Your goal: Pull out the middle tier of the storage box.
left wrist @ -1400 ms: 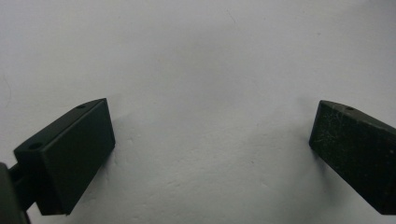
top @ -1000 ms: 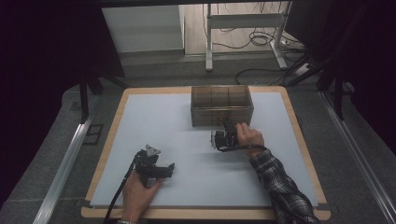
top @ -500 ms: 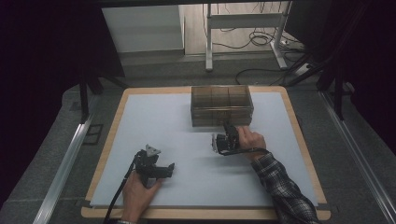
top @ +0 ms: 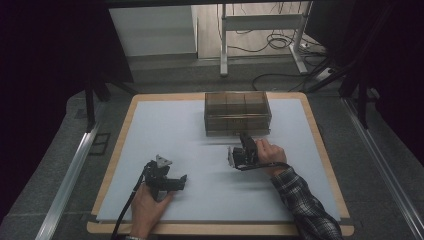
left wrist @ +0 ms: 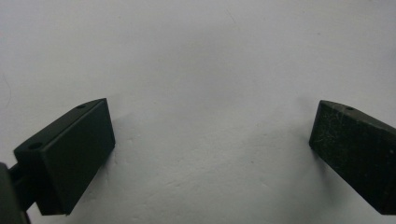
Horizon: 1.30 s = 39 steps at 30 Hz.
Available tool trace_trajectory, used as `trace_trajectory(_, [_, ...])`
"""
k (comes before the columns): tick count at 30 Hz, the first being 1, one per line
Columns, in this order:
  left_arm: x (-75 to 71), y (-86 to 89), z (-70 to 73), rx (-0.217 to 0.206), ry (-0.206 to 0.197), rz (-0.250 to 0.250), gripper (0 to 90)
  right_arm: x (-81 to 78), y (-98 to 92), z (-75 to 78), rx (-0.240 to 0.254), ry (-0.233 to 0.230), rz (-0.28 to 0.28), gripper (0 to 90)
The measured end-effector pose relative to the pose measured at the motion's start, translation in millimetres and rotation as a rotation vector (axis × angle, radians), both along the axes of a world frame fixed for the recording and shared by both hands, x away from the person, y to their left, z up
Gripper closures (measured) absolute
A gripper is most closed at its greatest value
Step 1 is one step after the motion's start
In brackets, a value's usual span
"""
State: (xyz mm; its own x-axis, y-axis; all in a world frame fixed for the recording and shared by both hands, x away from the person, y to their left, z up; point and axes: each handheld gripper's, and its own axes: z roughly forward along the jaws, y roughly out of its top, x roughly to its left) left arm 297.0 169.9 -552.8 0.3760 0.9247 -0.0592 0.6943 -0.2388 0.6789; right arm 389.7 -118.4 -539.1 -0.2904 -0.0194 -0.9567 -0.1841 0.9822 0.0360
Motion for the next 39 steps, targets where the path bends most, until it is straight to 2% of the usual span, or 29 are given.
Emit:
trace_trajectory(6, [0.0,0.0,0.0,0.000,0.000,0.000,0.0,0.4,0.7,4.3,-0.007,0.018,-0.028,76.0])
trace_trajectory(9, [0.0,0.0,0.0,0.000,0.000,0.000,0.0,-0.9,-0.3,5.8,0.005,0.028,-0.026,75.2])
trace_trajectory(10, [0.0,0.0,0.0,0.000,0.000,0.000,0.0,0.4,-1.2,5.9,0.017,0.046,-0.002,74.9])
trace_trajectory(13, [0.0,0.0,0.0,0.000,0.000,0.000,0.0,-2.7,-2.0,8.9,0.025,0.043,-0.023,74.7])
trace_trajectory(14, [0.0,0.0,0.0,0.000,0.000,0.000,0.0,-2.1,-2.9,9.9,0.033,0.050,-0.007,74.6])
trace_trajectory(19, [0.0,0.0,0.0,0.000,0.000,0.000,0.0,-1.4,-6.9,17.6,0.081,0.112,0.005,74.5])
trace_trajectory(29, [0.0,0.0,0.0,0.000,0.000,0.000,0.0,-1.1,-10.7,28.7,0.130,0.171,0.022,74.3])
trace_trajectory(39, [0.1,-0.4,-0.4,-0.006,-0.004,0.004,0.0,3.5,-16.2,40.7,0.194,0.278,0.026,73.5])
